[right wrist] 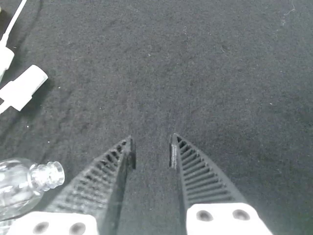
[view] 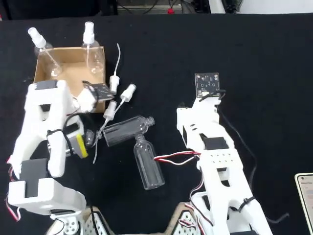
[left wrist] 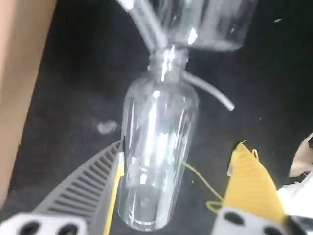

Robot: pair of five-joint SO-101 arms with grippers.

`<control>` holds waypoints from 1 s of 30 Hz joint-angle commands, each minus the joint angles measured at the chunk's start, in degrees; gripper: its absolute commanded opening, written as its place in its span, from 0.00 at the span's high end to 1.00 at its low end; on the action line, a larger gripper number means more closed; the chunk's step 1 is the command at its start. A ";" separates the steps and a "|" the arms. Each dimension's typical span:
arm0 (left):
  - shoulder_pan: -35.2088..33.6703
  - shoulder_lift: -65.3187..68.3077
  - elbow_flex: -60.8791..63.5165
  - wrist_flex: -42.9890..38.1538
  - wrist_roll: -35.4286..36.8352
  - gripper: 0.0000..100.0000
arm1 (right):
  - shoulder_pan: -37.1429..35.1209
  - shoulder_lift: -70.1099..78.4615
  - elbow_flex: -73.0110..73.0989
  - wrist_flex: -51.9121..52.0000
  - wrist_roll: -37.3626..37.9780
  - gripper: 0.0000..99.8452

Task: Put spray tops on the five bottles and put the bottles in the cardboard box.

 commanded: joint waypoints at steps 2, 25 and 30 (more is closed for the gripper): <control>5.14 -0.53 -0.13 -4.75 0.70 0.67 | 1.05 0.13 -0.57 -1.49 0.44 0.89; 4.88 -1.23 8.92 -16.79 1.76 0.90 | 1.05 0.13 -0.57 -1.49 0.44 0.89; 4.88 -1.23 4.18 -9.41 5.45 0.94 | 1.05 0.13 -0.57 -1.49 0.44 0.89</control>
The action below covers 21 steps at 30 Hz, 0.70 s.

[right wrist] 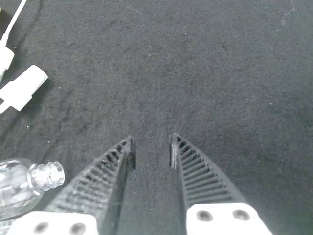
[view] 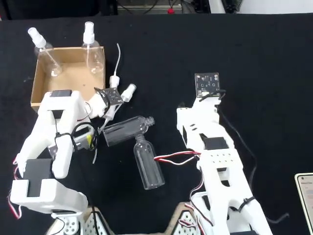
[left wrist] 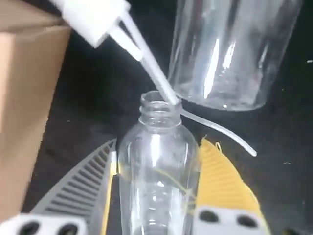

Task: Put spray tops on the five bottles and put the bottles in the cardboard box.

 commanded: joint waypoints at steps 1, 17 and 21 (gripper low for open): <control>0.04 -1.23 -6.55 9.14 2.11 0.94 | 1.05 0.13 -0.57 -1.41 0.44 0.89; -7.69 -3.69 -12.00 21.45 21.19 0.94 | -9.58 0.13 -11.30 12.66 -8.26 0.88; -7.96 -11.08 -6.64 16.88 28.57 0.94 | -15.21 0.22 -11.56 12.22 -9.49 0.89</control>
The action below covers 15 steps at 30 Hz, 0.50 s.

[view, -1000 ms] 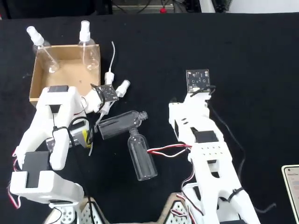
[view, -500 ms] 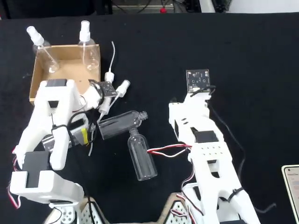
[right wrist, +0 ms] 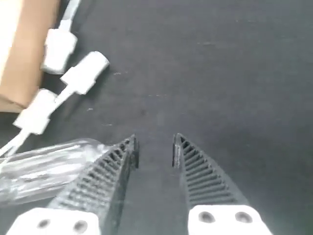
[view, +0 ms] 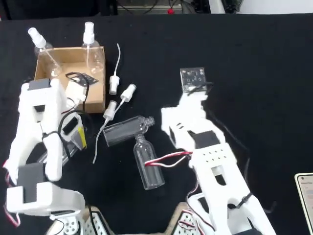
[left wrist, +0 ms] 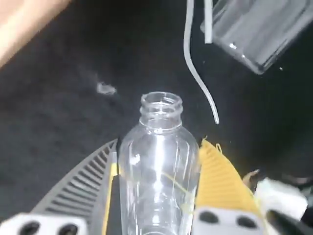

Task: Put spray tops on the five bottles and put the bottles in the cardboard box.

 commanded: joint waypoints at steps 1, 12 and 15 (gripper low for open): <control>-0.75 -10.73 5.58 -5.98 8.26 0.94 | -6.07 0.22 -3.56 -0.09 -1.58 0.88; -2.33 -29.45 21.23 -13.71 20.13 0.93 | -21.01 6.02 -15.16 -0.09 -20.40 0.76; -2.86 -29.89 21.93 -13.63 22.42 0.93 | -21.19 13.32 -20.70 -0.09 -26.90 0.77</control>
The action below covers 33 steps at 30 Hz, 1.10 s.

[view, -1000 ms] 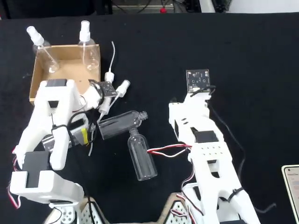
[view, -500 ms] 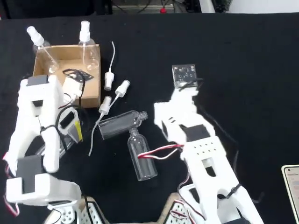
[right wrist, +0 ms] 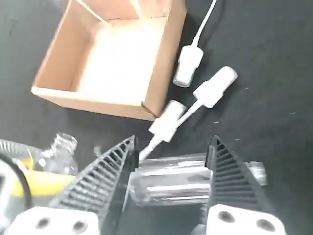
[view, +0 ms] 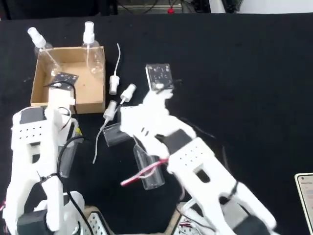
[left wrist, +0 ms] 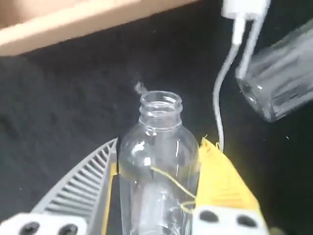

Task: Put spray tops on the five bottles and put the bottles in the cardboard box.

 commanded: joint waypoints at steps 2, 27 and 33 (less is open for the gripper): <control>-1.10 -2.73 1.10 0.44 3.78 0.93 | -0.97 11.47 -11.30 -0.09 -9.23 0.78; -1.19 -2.99 5.05 -3.34 3.87 0.94 | 6.24 61.23 -61.41 2.73 -20.31 0.78; -1.19 -2.99 5.05 -3.16 3.87 0.94 | 6.33 68.18 -68.44 2.73 -20.13 0.78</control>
